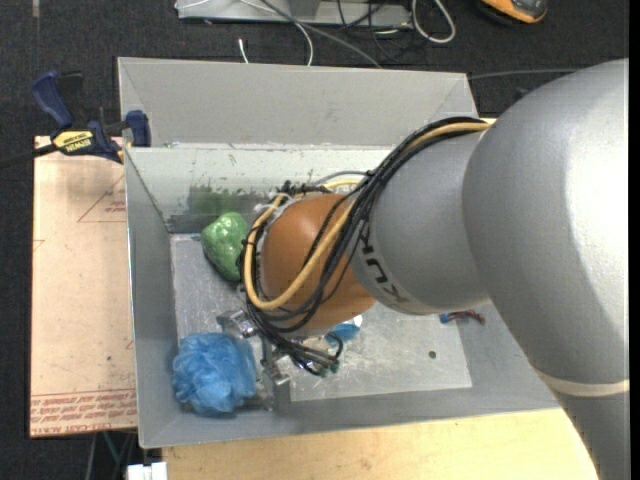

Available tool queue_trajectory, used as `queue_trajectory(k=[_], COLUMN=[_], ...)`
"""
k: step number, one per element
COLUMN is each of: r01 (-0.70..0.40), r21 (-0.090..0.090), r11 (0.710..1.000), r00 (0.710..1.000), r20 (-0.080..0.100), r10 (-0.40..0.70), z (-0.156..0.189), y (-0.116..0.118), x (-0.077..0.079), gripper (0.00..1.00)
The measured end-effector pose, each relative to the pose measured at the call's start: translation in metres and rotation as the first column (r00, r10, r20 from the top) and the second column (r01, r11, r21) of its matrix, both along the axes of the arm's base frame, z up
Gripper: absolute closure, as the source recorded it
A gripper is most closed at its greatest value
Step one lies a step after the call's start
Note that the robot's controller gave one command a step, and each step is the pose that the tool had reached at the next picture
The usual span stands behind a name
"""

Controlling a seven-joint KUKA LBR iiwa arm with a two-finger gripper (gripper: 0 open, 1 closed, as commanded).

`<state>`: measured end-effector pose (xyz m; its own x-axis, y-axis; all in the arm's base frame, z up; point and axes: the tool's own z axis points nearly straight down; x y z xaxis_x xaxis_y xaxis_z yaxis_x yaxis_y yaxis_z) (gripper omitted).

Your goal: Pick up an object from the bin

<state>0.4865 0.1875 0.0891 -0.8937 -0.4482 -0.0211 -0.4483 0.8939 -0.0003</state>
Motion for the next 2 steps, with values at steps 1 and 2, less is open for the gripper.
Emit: queue_trajectory(k=[1,2], r01=[0.116,0.119], r21=[-0.004,-0.003], r11=[0.993,0.993], r00=[0.993,0.993], r20=[-0.008,-0.008], r10=[-0.116,-0.119], z=[-0.0191,-0.0192], y=[0.0573,0.0571], x=[0.0160,0.0160], gripper=[1.00,1.00])
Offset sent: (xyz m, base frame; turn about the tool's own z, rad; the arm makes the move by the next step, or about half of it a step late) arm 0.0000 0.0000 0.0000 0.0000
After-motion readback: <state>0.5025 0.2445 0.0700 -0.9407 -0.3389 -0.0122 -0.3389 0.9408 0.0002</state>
